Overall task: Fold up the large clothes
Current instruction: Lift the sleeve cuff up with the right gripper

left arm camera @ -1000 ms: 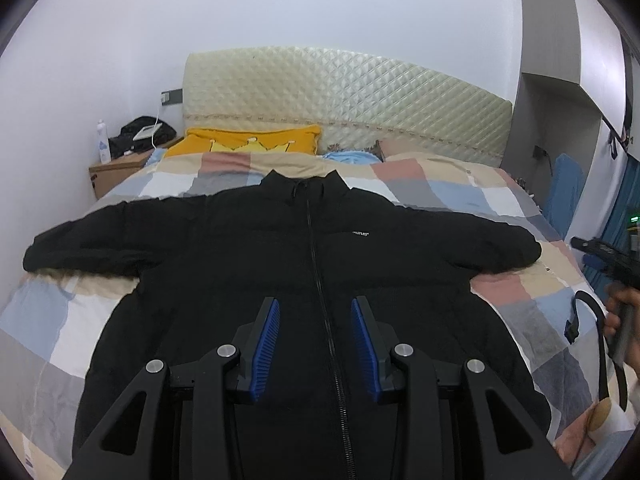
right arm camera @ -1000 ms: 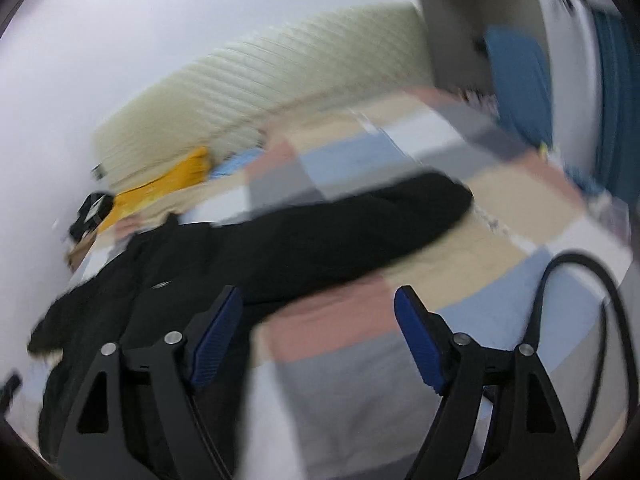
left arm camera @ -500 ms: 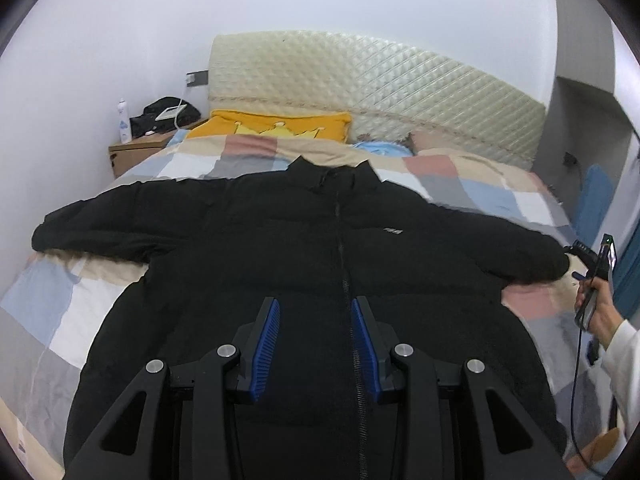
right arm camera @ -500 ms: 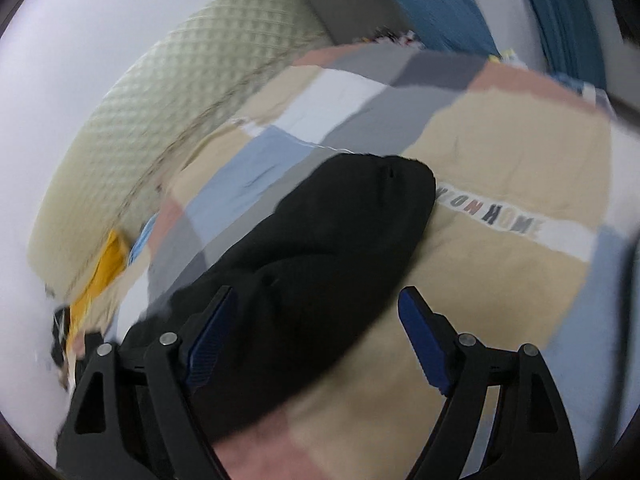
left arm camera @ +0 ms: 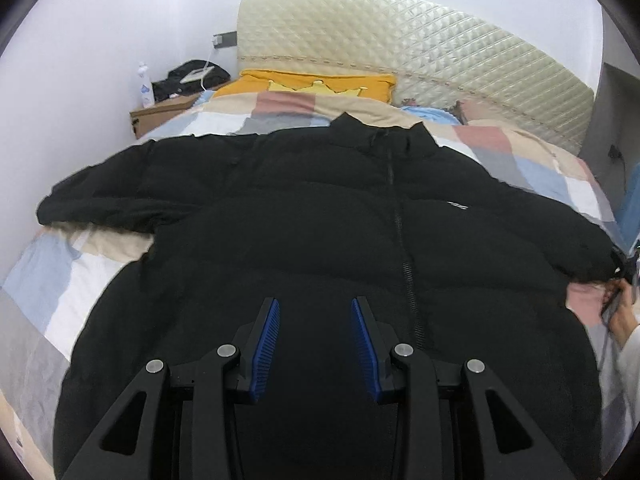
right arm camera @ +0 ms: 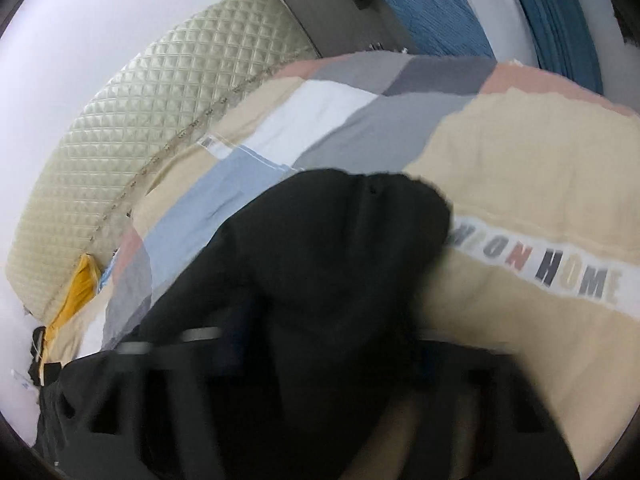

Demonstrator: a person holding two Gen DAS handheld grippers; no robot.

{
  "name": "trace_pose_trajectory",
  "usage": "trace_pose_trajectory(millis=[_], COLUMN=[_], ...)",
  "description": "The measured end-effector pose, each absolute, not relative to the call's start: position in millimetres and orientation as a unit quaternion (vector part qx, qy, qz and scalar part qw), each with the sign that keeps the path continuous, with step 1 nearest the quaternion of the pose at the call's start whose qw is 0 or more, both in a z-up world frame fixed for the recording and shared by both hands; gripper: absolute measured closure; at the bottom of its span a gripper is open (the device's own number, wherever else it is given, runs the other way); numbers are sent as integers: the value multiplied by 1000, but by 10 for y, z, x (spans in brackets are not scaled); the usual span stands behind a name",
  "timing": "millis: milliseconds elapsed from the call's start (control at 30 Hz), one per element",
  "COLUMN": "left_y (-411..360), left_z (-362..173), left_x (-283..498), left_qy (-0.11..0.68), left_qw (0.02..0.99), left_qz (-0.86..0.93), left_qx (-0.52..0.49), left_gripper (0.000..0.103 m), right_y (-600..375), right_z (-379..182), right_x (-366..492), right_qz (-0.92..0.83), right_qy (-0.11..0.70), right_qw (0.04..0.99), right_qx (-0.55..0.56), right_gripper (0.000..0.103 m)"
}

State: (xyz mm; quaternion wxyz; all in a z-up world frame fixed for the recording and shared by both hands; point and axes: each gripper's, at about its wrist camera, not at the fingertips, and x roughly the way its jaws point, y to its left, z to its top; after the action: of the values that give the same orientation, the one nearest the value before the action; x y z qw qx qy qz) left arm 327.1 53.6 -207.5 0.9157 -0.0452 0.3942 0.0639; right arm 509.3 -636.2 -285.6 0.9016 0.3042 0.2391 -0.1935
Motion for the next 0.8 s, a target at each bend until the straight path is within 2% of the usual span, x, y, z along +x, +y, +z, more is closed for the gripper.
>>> trace_pose_trajectory(millis=[33, 67, 133, 200, 467, 800], left_y=[533, 527, 517, 501, 470, 574], left_z=[-2085, -2089, -2093, -2061, -2011, -1876], left_x=[3270, 3263, 3250, 3205, 3121, 3016], left_qy=[395, 396, 396, 388, 384, 367], left_qw=[915, 915, 916, 919, 921, 927], left_qz=[64, 62, 58, 60, 63, 80], left_qx=[-42, -41, -39, -36, -15, -12], left_gripper=[66, 66, 66, 66, 66, 66], right_y=[-6353, -6336, -6315, -6335, -6423, -6315], right_z=[-2827, -2778, -2677, -2559, -2294, -1770], right_x=[5090, 5068, 5017, 4927, 4703, 4497], right_qz=[-195, -198, -220, -246, -294, -280], right_qy=[234, 227, 220, 216, 239, 214], right_qw=[904, 908, 912, 912, 899, 907], right_qx=[300, 292, 269, 247, 221, 232], right_gripper=[85, 89, 95, 98, 100, 100])
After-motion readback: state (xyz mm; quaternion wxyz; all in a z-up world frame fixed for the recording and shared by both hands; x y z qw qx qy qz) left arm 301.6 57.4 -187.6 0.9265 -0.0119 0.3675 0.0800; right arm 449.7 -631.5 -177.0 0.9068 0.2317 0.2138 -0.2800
